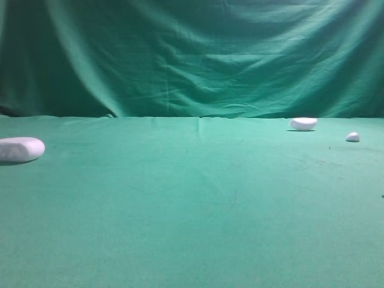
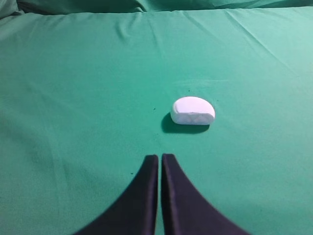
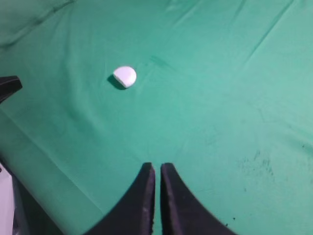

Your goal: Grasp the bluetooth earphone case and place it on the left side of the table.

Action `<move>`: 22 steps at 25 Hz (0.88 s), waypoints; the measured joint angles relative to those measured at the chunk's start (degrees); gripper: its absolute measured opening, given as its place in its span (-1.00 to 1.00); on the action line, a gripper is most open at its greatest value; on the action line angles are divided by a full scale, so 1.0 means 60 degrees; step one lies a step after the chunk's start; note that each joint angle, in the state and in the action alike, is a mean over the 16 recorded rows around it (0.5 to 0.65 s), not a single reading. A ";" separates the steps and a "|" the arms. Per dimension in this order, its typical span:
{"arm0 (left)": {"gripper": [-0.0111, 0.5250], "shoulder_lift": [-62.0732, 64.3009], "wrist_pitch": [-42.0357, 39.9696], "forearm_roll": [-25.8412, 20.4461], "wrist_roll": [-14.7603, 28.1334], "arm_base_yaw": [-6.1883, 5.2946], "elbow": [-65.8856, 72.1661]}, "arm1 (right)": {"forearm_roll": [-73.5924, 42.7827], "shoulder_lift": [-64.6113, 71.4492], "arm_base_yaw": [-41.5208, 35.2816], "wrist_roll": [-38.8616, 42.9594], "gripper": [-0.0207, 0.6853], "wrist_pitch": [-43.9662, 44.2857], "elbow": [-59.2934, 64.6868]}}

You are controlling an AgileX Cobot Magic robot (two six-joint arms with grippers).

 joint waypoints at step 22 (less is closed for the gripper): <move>-0.96 0.0000 0.0000 0.0000 -0.0020 0.0000 0.0000 | 0.0299 -0.5462 -0.6392 -0.0270 -0.94 -0.4492 0.6945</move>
